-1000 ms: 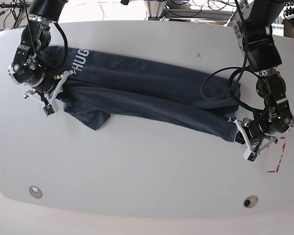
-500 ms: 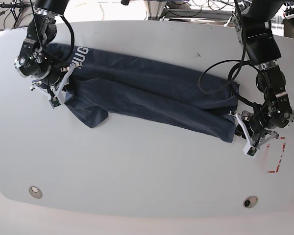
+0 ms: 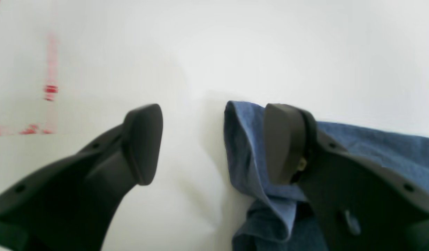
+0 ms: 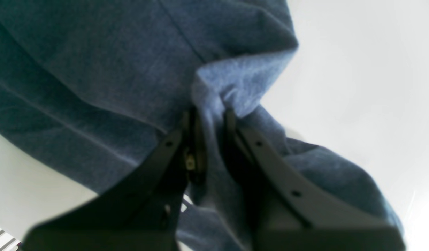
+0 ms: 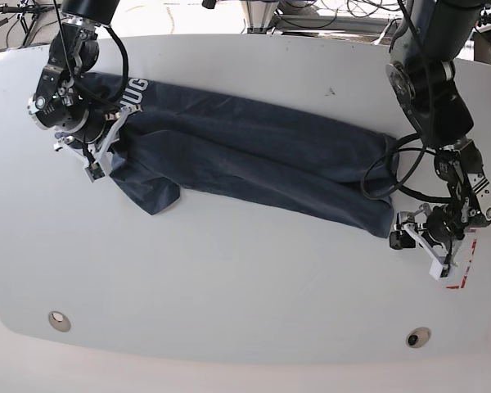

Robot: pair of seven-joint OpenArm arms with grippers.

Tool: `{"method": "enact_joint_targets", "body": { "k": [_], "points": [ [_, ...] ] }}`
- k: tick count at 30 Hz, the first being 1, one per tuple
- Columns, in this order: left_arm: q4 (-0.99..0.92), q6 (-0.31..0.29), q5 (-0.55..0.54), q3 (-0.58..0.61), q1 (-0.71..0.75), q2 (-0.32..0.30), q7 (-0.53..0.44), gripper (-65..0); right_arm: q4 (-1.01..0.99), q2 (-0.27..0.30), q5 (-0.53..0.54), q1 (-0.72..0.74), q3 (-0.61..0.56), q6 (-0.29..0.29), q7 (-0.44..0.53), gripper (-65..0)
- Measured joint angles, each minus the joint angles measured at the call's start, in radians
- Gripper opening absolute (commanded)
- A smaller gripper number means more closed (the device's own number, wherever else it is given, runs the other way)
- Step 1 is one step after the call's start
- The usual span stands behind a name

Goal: Fold the T-shirt properly
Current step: 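Drag the folded hem further over the shirt with both grippers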

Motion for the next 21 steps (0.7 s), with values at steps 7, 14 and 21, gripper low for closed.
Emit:
{"method": "enact_joint_targets", "body": {
  "k": [7, 14, 21],
  "points": [
    [-0.203, 0.0, 0.001, 0.004, -0.05, 0.014, -0.032, -23.5, 0.0, 0.0, 0.0, 0.0, 0.001, 0.0, 0.0, -62.9],
    [-0.344, 0.004, 0.0, 0.004, -0.08, 0.007, -0.119, -24.0, 0.0, 0.0, 0.0, 0.001, 0.001, 0.0, 0.0, -62.9],
    [-0.381, 0.001, -0.001, 0.007, -0.09, 0.008, -0.14, -51.8, 0.0, 0.0, 0.0, 0.003, 0.005, 0.0, 0.0, -62.9]
  ]
}}
